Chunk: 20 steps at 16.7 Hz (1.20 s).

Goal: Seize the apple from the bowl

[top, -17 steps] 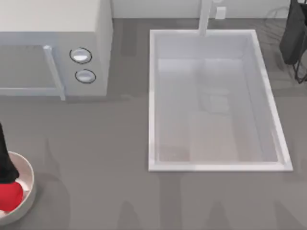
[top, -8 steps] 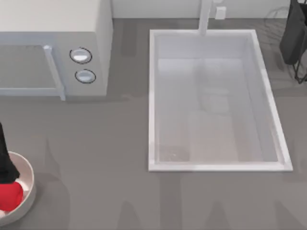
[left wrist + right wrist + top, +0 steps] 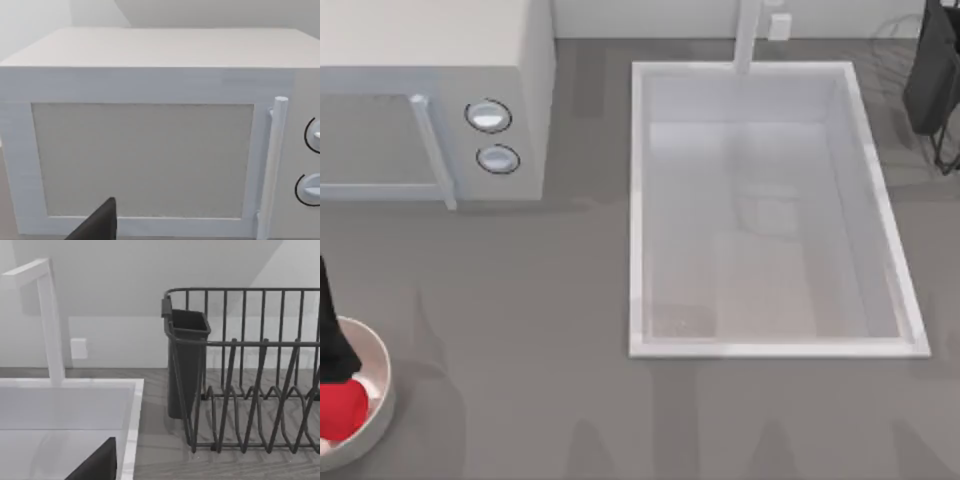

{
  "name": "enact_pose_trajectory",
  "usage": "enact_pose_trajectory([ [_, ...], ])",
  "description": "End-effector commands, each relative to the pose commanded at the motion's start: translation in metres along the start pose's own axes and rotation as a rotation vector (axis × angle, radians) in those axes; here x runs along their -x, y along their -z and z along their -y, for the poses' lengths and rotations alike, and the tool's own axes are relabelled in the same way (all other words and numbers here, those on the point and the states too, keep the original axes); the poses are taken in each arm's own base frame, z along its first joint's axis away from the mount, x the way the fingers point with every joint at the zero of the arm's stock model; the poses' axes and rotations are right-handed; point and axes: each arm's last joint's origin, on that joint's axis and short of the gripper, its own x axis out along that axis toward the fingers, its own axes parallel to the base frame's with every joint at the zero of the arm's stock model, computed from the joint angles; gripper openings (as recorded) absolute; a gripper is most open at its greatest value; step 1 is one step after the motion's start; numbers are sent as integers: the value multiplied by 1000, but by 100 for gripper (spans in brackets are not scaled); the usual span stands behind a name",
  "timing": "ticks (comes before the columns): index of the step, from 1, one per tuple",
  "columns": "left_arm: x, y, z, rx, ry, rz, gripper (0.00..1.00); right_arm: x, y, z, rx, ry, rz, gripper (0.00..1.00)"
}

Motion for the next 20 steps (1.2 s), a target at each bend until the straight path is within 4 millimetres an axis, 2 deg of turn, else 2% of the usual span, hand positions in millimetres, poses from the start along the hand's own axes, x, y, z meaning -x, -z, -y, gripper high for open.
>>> enact_pose_trajectory([
  [7, 0, -2, 0, 0, 0, -14, 100, 0, 0, 0, 0, 0, 0, 100],
  [10, -2, -12, 0, 1, 3, -126, 100, 0, 0, 0, 0, 0, 0, 100],
  [15, -20, -32, 1, -1, 9, -558, 100, 0, 0, 0, 0, 0, 0, 100],
  [20, -58, -41, 2, -6, 14, -1097, 100, 0, 0, 0, 0, 0, 0, 100],
])
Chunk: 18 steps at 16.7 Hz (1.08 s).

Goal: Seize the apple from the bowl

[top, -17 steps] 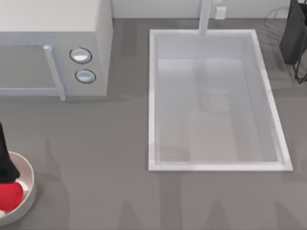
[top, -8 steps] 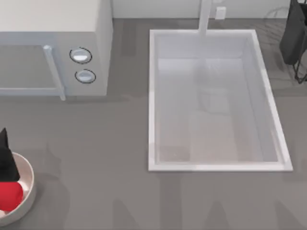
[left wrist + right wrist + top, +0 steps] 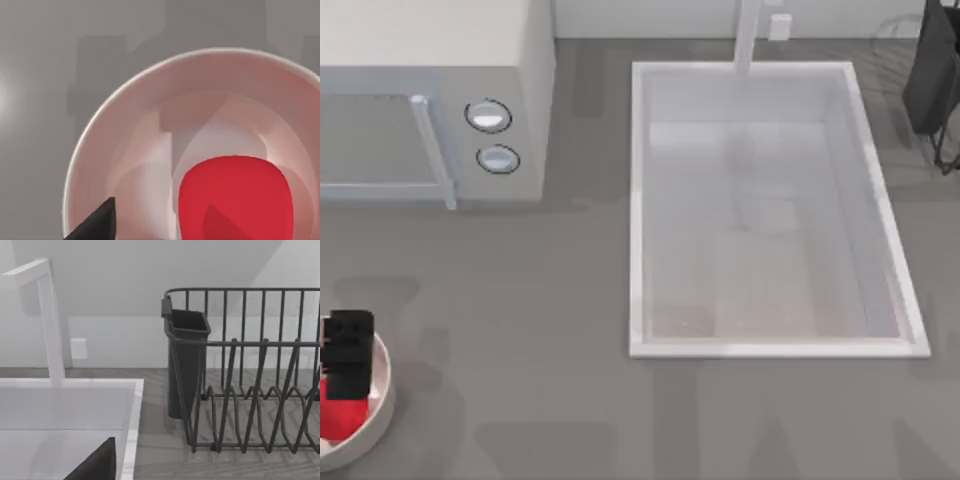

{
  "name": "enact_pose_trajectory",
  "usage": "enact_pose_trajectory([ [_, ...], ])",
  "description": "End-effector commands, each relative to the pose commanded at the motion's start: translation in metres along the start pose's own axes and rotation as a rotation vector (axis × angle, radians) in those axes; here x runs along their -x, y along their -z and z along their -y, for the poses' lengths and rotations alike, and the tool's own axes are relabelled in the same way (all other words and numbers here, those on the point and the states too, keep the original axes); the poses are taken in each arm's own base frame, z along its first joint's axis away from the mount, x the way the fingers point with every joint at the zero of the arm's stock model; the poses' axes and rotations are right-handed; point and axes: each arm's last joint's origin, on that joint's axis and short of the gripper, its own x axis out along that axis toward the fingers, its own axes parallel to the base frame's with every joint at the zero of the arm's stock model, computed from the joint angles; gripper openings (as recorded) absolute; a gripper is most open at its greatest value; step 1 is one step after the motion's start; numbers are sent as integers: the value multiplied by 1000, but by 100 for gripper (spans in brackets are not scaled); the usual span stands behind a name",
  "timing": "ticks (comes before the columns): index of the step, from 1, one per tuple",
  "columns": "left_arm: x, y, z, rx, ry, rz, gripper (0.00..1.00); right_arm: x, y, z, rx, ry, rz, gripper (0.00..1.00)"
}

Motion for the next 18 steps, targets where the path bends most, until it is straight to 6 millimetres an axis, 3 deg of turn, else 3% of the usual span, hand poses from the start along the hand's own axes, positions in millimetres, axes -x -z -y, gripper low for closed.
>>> enact_pose_trajectory([
  [4, -15, -26, 0, -4, 0, -326, 100, 0, 0, 0, 0, 0, 0, 100],
  [7, -21, -36, 1, -6, 0, -454, 100, 0, 0, 0, 0, 0, 0, 100],
  [14, -22, -38, 0, -3, -1, -472, 100, 0, 0, 0, 0, 0, 0, 100],
  [18, -47, -30, 0, -4, -1, -480, 100, 0, 0, 0, 0, 0, 0, 100],
])
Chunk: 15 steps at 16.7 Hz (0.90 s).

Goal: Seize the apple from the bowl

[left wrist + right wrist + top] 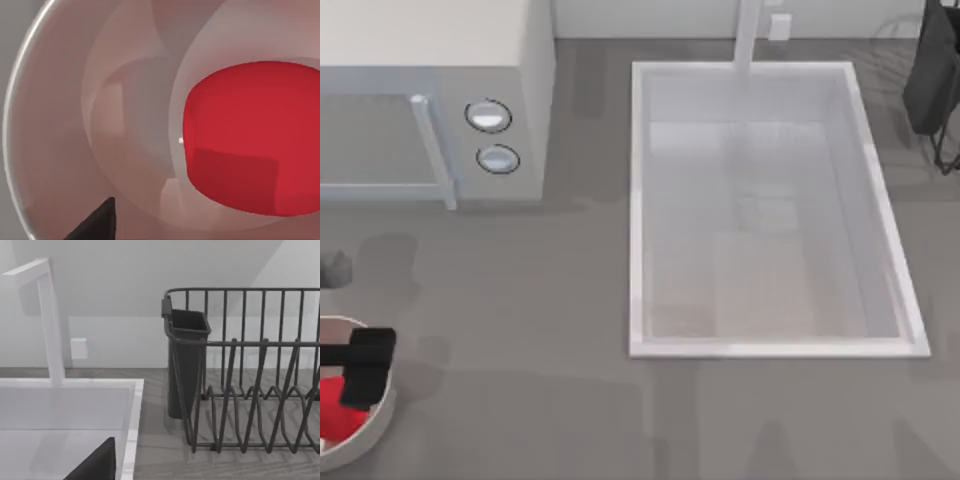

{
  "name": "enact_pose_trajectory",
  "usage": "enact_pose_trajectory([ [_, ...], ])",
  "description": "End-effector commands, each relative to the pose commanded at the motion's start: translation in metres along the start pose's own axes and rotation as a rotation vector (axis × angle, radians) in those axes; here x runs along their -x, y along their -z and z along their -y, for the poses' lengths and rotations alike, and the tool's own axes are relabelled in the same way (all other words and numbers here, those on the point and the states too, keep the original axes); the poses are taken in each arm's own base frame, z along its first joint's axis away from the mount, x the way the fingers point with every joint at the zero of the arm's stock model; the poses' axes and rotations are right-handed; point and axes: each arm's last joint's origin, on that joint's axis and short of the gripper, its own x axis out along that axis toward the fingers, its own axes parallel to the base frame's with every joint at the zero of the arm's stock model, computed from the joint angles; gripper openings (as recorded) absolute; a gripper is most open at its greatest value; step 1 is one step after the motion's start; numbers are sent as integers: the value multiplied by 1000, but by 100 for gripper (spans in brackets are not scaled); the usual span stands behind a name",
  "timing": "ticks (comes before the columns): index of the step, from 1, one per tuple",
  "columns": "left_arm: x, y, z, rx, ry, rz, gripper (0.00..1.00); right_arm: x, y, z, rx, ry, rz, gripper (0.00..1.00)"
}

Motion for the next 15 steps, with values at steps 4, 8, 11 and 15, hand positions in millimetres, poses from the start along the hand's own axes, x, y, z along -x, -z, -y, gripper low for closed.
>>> enact_pose_trajectory([
  [4, -44, -4, 0, -1, 0, 25, 100, 0, 0, 0, 0, 0, 0, 100],
  [8, -75, 2, 0, -2, 0, 10, 100, 0, 0, 0, 0, 0, 0, 100],
  [11, -78, 3, 0, -2, 0, 6, 100, 0, 0, 0, 0, 0, 0, 100],
  [15, -78, 3, 0, -2, 0, 6, 85, 0, 0, 0, 0, 0, 0, 100],
])
